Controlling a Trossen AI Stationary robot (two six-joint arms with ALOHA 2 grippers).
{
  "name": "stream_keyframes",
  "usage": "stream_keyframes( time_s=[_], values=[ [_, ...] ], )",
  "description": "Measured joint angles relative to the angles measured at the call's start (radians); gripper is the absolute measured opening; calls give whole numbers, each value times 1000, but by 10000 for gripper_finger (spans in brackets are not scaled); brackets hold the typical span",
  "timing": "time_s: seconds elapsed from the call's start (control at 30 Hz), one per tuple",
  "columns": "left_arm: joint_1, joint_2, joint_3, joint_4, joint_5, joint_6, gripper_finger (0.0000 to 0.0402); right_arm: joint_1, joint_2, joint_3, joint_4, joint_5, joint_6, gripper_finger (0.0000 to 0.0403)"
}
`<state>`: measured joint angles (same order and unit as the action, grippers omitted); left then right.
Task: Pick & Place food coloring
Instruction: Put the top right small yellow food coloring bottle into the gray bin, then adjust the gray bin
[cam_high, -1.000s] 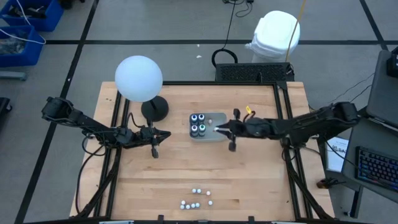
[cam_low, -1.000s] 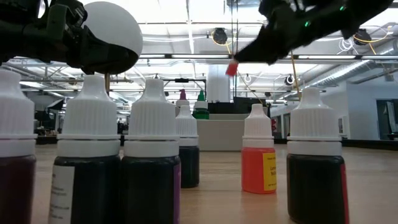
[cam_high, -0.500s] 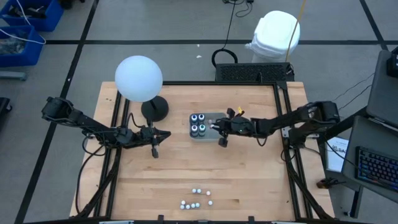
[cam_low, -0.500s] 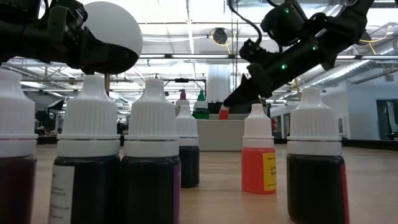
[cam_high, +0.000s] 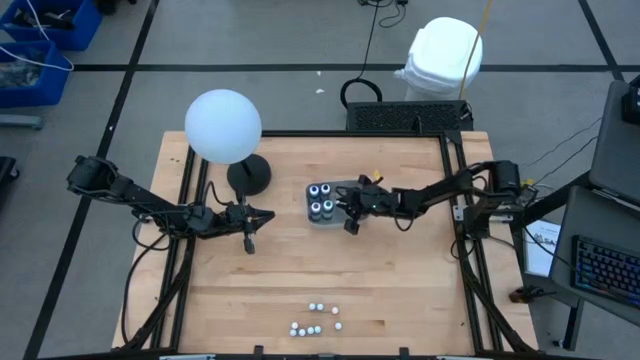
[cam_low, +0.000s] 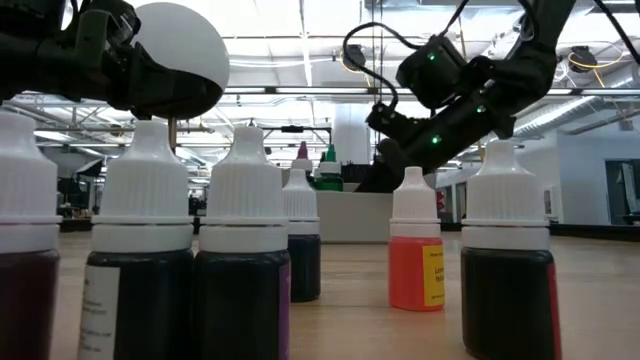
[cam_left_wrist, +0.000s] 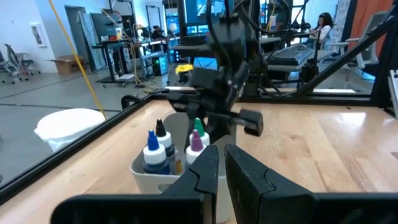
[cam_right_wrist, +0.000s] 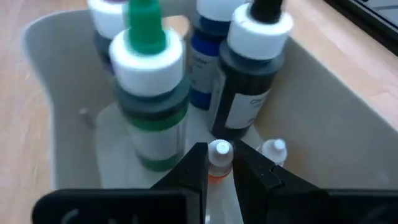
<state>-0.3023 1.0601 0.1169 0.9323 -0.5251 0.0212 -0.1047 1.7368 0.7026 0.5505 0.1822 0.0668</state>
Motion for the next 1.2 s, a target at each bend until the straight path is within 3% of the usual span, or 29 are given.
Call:
stream_keyframes(
  time_s=[0.4,0.77,1.03,1.2],
  values=[
    [0,0,0,-1,0,5,37,0,24,10,-8,-4,-16,47],
    [0,0,0,-2,0,-3,37,0,-3,11,-4,-1,-43,118],
    [0,0,0,-20,26,-63,37,0,-130,11,-126,7,-53,126],
    [-1,0,0,-80,96,-141,37,13,-275,12,-312,89,-60,114]
  ],
)
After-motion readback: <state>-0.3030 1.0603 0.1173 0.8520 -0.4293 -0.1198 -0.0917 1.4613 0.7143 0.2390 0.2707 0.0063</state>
